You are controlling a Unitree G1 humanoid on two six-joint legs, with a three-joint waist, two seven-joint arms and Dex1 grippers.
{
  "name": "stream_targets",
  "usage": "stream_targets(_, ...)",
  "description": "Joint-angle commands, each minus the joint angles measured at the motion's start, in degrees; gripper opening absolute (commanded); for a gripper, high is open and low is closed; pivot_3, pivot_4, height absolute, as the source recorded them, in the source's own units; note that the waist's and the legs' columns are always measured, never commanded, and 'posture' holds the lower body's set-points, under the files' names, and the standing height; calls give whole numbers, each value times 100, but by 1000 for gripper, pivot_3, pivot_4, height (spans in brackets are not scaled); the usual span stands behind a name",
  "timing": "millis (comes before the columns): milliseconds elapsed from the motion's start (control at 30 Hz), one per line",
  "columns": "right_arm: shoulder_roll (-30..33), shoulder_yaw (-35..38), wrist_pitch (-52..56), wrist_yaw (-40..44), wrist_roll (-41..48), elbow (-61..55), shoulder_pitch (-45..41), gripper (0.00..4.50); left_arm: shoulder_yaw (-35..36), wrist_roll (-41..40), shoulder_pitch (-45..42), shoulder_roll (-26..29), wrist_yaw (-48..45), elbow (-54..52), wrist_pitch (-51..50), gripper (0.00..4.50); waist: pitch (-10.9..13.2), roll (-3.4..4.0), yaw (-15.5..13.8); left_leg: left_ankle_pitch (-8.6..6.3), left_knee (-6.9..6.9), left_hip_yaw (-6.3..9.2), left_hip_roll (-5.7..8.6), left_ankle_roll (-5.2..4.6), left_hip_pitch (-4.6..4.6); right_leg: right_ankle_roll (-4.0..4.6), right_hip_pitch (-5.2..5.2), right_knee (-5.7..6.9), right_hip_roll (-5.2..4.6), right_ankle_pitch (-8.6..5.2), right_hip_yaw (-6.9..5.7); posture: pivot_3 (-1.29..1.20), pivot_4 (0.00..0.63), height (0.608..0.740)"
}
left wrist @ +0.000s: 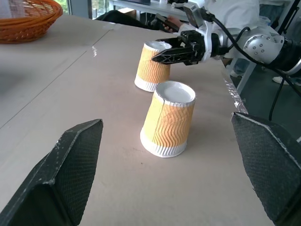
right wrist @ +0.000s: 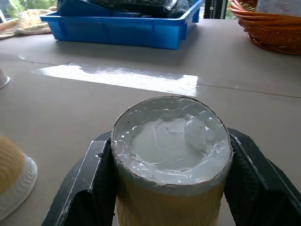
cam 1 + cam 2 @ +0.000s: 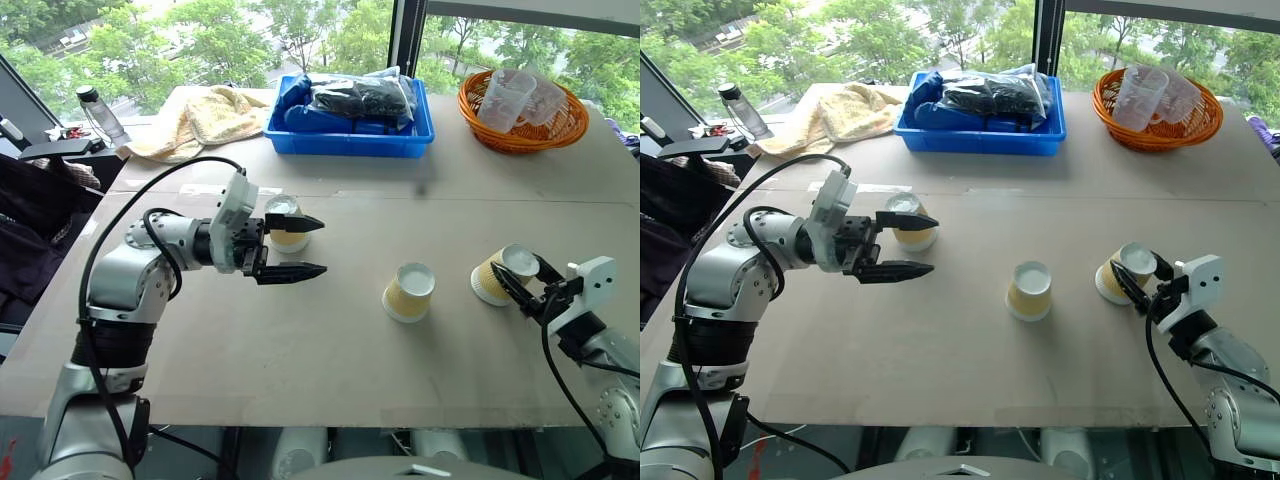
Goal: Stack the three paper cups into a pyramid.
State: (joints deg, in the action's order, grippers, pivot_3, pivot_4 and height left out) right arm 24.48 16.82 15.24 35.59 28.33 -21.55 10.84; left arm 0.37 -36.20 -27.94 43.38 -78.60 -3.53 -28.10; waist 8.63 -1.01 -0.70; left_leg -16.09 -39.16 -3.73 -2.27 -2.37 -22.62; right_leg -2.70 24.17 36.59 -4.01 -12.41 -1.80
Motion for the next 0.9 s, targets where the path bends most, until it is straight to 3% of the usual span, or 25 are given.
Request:
stream_targets(33,140,-288,-193,424,69,-500,166,2238,131,-87,-37,118,-128,-309,69,4500,0,0,0,0,0,3,0,0,0,0,0,0,0,0,0,0,150,733)
stream_targets(300,148,-1125,-529,666,-409,-510,189,2238,149,-118,54,224,-516,-435,206,4500,0,-1,2,0,-3,6,0,0,6,21,-1,7,0,-12,4,0,150,733)
stream_targets(567,236,-1300,-657,692,-609,-317,136,2238,184,-22,101,235,-556,-373,422,4500,0,-1,2,0,-4,5,0,0,6,21,-1,7,0,-12,4,0,150,733)
stream_targets(733,308,-1190,-612,779,-348,-393,175,4415,289,-43,169,186,-382,-365,495,4500,0,-1,-2,0,-4,5,0,0,6,21,-1,7,0,-12,3,0,150,733)
stream_targets(900,332,-739,-839,870,38,-660,330,4469,890,-407,431,-78,301,-599,425,4500,0,-2,-3,0,-4,5,0,0,6,20,-1,7,0,-11,5,0,150,733)
